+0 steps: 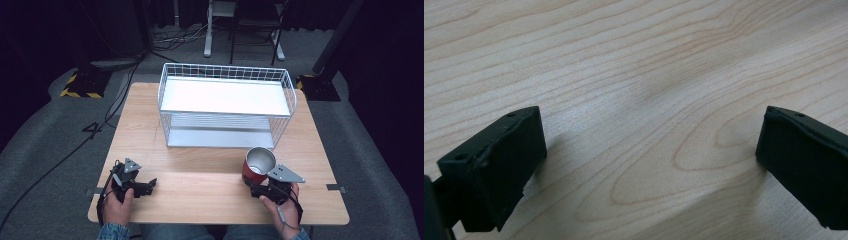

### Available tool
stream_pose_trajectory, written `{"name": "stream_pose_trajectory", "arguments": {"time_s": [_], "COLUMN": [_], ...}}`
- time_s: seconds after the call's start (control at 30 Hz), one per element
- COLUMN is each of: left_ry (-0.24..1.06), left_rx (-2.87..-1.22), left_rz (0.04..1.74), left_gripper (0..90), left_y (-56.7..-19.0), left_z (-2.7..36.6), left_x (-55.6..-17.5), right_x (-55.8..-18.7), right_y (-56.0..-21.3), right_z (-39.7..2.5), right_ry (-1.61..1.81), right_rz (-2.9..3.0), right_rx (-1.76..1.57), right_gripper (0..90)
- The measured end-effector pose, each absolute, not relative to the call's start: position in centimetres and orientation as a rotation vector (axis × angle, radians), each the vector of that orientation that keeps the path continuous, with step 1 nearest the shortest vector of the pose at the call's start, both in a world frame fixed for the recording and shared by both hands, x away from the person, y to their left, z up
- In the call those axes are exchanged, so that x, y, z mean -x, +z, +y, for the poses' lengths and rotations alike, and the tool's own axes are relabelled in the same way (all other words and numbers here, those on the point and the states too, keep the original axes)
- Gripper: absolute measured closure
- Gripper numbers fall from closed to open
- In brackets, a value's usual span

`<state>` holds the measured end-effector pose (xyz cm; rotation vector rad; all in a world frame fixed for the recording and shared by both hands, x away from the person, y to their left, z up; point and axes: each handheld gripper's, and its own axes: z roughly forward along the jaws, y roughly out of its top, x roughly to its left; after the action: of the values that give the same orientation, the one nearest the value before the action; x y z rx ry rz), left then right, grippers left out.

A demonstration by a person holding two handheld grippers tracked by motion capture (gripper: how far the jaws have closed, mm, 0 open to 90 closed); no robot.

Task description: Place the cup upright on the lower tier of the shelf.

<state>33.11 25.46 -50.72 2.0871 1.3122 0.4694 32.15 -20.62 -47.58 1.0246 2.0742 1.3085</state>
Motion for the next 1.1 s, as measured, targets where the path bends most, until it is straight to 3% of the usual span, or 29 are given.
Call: {"name": "stream_pose_trajectory", "arguments": {"time_s": [0.57, 1.1], "left_ry": [0.479, 0.485], "left_rx": [-2.083, -2.067], "left_rz": [1.329, 1.35], "left_gripper": [0.2, 0.2], "left_y": [-50.7, -50.7], "left_z": [25.4, 25.3], "left_x": [-33.0, -32.9], "right_x": [-36.9, -39.8], "right_y": [-44.8, -44.6], "right_z": [-19.0, -16.3], "right_ry": [1.348, 1.336], "right_rz": [2.088, 2.153], "right_rx": [-1.038, -1.029], "right_gripper": [16.5, 16.5]}}
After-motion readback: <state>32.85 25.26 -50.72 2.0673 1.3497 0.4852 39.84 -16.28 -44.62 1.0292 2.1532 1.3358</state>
